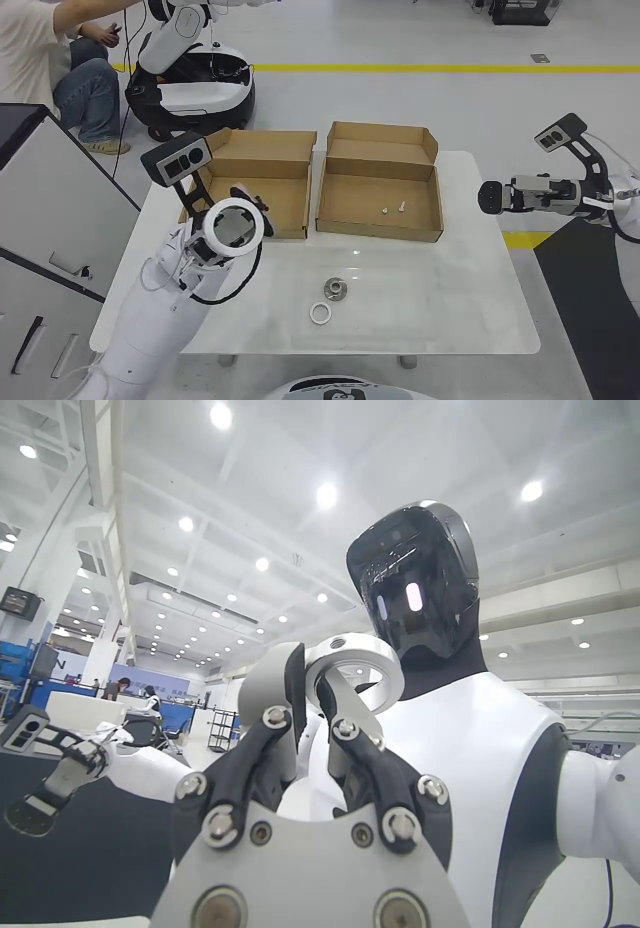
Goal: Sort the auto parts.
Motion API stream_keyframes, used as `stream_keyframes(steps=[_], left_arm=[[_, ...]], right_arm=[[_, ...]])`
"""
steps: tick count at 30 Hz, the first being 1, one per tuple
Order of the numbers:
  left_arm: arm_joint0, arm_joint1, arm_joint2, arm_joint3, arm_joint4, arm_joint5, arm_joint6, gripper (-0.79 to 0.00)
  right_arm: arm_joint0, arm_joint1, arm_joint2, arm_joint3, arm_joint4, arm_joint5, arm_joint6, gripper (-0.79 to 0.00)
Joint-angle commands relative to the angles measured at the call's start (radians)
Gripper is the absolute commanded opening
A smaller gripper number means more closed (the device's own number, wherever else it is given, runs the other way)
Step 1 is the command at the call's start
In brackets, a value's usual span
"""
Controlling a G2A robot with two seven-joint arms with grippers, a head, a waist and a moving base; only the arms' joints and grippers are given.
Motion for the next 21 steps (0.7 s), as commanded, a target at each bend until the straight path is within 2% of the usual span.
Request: stream_keyframes(steps=[1, 11, 21], left_arm=[[-0.001, 0.000, -0.003, 0.007, 0.011, 0.009, -0.007, -0.785], [0.001, 0.004, -0.023, 0.031, 0.133, 0.089, -0.045, -0.785], [-0.001, -0.004, 0.005, 0.029, 0.024, 0.063, -0.005, -0.785]], right_arm=[[0.000, 0.000, 0.000, 0.000, 0.000, 0.000, 0.000, 0.000], [0.000, 0.000, 0.000, 0.000, 0.000, 0.000, 0.000, 0.000], [0.000, 0.000, 0.000, 0.000, 0.000, 0.000, 0.000, 0.000]])
